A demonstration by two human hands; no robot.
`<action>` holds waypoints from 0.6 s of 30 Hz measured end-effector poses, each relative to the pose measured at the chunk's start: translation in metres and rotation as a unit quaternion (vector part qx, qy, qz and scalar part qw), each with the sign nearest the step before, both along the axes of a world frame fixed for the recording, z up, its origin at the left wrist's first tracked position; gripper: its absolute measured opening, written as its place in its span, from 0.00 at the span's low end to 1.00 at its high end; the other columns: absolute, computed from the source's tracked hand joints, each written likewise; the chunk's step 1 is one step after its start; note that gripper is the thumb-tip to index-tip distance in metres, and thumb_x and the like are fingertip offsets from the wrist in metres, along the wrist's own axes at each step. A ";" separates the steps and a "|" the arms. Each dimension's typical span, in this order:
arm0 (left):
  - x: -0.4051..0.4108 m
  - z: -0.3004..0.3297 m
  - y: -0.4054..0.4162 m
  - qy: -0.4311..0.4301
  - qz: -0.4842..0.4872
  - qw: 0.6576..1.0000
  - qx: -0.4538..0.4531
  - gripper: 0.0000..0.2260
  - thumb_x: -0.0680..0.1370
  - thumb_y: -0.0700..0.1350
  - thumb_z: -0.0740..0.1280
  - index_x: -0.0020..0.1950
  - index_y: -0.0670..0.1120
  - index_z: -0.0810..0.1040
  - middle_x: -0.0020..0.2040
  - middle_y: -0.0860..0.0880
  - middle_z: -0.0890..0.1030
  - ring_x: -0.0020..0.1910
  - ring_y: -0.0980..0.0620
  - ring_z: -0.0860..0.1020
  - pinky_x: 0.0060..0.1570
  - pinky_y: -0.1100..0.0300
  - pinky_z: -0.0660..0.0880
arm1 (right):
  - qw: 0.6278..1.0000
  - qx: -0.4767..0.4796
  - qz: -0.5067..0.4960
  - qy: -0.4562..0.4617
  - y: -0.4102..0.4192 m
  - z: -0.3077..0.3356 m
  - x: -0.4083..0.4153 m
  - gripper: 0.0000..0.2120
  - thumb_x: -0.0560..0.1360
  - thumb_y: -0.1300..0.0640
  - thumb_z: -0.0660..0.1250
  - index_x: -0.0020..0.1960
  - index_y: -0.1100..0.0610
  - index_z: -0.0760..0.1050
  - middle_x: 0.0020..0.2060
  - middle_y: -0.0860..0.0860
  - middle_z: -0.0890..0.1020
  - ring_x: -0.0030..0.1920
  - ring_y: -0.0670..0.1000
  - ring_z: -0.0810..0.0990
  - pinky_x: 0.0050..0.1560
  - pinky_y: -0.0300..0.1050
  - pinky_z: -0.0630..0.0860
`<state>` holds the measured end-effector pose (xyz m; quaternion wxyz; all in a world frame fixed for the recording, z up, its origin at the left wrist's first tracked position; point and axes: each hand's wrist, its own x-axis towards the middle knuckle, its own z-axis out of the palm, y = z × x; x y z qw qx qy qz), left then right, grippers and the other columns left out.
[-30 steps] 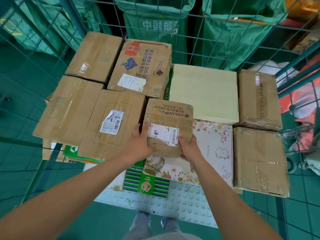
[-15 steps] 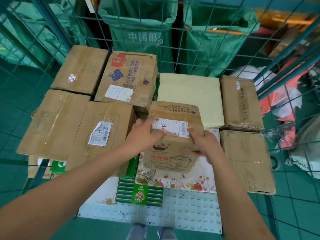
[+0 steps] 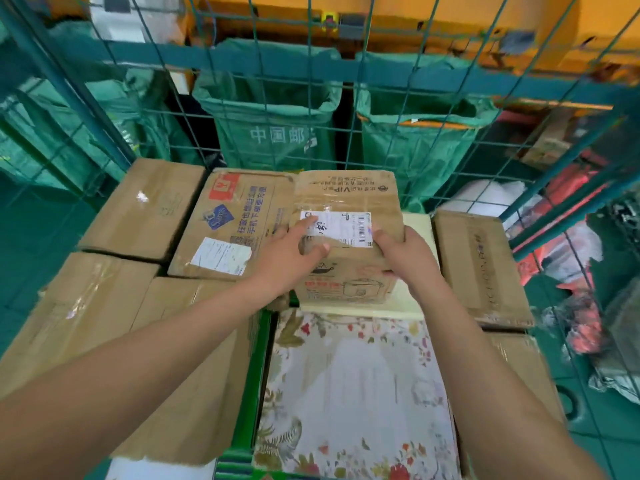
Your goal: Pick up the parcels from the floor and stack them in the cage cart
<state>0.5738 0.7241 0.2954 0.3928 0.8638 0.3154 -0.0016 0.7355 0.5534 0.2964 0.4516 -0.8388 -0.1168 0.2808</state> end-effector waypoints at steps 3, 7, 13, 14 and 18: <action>0.030 -0.024 0.037 0.068 -0.035 0.997 0.019 0.33 0.80 0.65 0.63 0.82 0.64 0.51 0.84 0.45 0.54 0.82 0.42 0.56 0.77 0.43 0.62 | 0.998 0.020 -0.012 0.055 0.033 -0.036 0.020 0.26 0.74 0.40 0.68 0.68 0.49 0.70 0.58 0.47 0.82 0.56 0.52 0.83 0.60 0.54 0.79; 0.048 -0.057 0.054 0.160 -0.079 0.979 0.102 0.40 0.82 0.57 0.64 0.81 0.66 0.36 0.83 0.38 0.44 0.81 0.33 0.49 0.75 0.36 0.59 | 0.998 -0.003 0.000 0.064 0.056 -0.081 0.021 0.27 0.79 0.36 0.61 0.71 0.44 0.54 0.61 0.52 0.79 0.57 0.56 0.81 0.58 0.51 0.75; 0.071 -0.065 0.078 0.136 -0.078 0.981 0.116 0.40 0.84 0.53 0.63 0.80 0.65 0.33 0.83 0.37 0.42 0.81 0.34 0.49 0.75 0.36 0.61 | 0.999 0.026 -0.016 0.042 0.086 -0.091 0.047 0.29 0.82 0.40 0.61 0.76 0.47 0.52 0.66 0.52 0.77 0.59 0.55 0.81 0.49 0.47 0.74; 0.073 -0.068 0.080 0.134 -0.079 0.981 0.117 0.40 0.84 0.52 0.63 0.80 0.65 0.33 0.83 0.38 0.41 0.81 0.33 0.50 0.74 0.37 0.62 | 0.998 0.029 -0.022 0.043 0.090 -0.095 0.051 0.31 0.82 0.39 0.61 0.77 0.47 0.51 0.68 0.53 0.74 0.62 0.56 0.79 0.54 0.49 0.75; 0.076 -0.081 0.083 0.138 -0.081 0.977 0.143 0.40 0.84 0.53 0.63 0.79 0.66 0.32 0.83 0.38 0.41 0.80 0.32 0.55 0.68 0.38 0.70 | 0.998 0.027 -0.028 0.053 0.094 -0.108 0.054 0.37 0.78 0.34 0.62 0.78 0.47 0.49 0.70 0.54 0.69 0.65 0.57 0.75 0.66 0.56 0.74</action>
